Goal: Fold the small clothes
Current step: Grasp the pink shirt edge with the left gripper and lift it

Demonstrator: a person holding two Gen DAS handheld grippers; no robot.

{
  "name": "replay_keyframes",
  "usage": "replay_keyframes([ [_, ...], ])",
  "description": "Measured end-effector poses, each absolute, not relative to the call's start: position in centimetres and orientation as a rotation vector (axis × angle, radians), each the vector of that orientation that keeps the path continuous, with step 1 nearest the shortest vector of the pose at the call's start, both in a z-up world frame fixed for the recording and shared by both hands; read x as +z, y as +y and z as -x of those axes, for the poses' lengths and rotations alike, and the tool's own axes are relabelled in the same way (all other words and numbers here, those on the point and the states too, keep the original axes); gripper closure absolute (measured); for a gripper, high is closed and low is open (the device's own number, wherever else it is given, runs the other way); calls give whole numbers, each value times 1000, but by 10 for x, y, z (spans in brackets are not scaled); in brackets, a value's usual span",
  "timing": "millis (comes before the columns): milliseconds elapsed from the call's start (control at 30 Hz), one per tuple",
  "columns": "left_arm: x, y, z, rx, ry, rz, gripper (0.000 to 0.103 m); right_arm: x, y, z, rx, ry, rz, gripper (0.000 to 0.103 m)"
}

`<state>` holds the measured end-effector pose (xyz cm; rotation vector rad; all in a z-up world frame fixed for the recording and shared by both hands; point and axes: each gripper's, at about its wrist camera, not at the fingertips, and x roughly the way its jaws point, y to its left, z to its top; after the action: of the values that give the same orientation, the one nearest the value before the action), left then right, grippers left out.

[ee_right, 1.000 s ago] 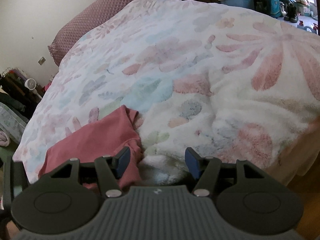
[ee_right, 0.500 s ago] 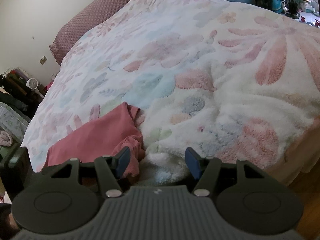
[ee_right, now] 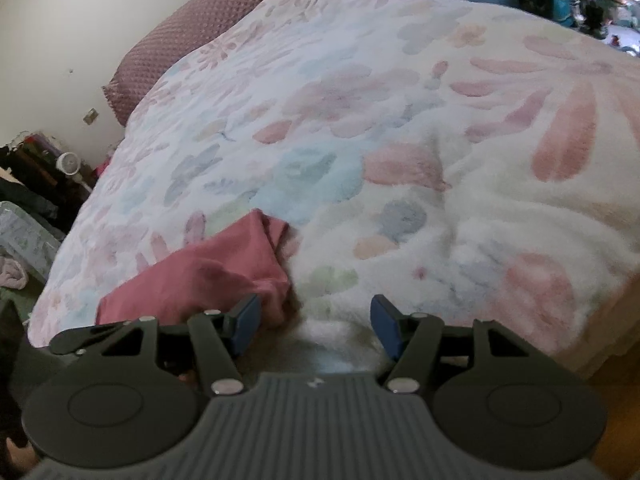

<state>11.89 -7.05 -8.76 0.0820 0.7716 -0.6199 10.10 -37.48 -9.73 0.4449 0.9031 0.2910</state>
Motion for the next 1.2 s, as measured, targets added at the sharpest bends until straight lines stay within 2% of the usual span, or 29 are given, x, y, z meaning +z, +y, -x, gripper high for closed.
replay_keyframes([
  [200,-88,-66,-115,-620,766,-61,80,-114,-357,-171,472,992,-595,38],
  [367,-88,-70,-111,-626,768,-54,80,-143,-338,-233,546,1112,-639,36],
  [700,-88,-61,-113,-632,778,6,80,-183,-295,-291,672,1208,-511,36],
  [733,-89,-61,-113,-633,778,11,80,-186,-294,-293,675,1204,-520,39],
  [800,-90,-60,-112,-632,779,16,80,-190,-295,-297,676,1198,-542,51],
  [967,-88,-60,-111,-628,774,24,80,-187,-289,-297,702,1192,-530,85],
  [1067,-84,-55,-108,-628,763,49,80,-171,-288,-292,723,1167,-496,93],
  [1200,-76,-44,-103,-626,738,91,80,-146,-293,-286,738,1136,-503,95],
])
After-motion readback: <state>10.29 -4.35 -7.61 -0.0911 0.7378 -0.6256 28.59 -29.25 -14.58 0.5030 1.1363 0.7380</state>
